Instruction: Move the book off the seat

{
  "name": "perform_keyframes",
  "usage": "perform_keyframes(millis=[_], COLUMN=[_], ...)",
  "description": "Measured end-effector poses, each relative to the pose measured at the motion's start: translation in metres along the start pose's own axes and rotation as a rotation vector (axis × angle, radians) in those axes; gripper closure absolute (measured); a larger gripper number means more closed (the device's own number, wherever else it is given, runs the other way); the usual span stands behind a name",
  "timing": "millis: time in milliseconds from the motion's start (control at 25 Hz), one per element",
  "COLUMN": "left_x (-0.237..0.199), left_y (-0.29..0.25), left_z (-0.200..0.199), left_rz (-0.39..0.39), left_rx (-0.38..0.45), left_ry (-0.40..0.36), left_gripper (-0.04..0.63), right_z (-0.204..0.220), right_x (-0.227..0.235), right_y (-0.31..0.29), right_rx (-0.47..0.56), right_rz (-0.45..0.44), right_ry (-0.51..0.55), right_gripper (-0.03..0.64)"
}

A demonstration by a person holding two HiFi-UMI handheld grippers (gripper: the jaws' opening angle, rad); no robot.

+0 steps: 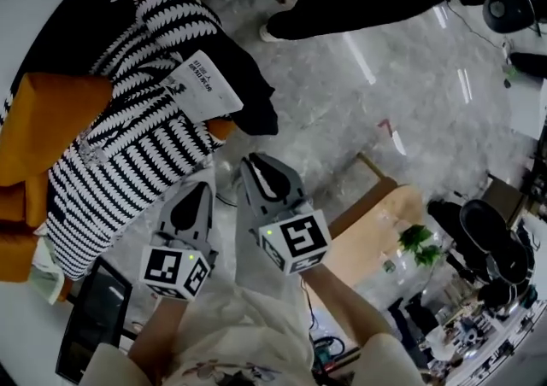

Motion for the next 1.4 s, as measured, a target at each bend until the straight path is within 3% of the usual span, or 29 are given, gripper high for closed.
perform_keyframes(millis=[120,280,760,1400], left_x=[-0.007,-0.014,-0.044,-0.076], left_y=[-0.013,-0.025,-0.049,-0.063], left_z=[0.008,0.011,0.013,0.026], left_rz=[-0.015,-0.030,-0.084,-0.108], left_rx=[-0.008,-0.011,0.016,-0.021], left_ry=[0.018,0.041,0.127,0.129], left_gripper=[0.588,0.588,0.588,0.588], right_z=[0.004,0.005,0.021,0.040], right_x=[0.006,0.013,0.047,0.067], right_y=[-0.012,-0.026,-0.070,-0.116], right_rx=[-0.022,-0.054,-0.166,-0.263], right_rz=[-0.019,-0.033,-0.031,-0.031], right_ry=[0.002,0.022,0.016,0.033], right_gripper=[0.537,0.512,0.466,0.439])
Point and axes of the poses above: the fingertips, and each gripper's own axes: y backward along the fingers, x to its right, z out of its underside, the point moved 6 cm from there along y, backward along the fingers, and after that the axes turned 10 degrees about -z, right-handed, at the moved point
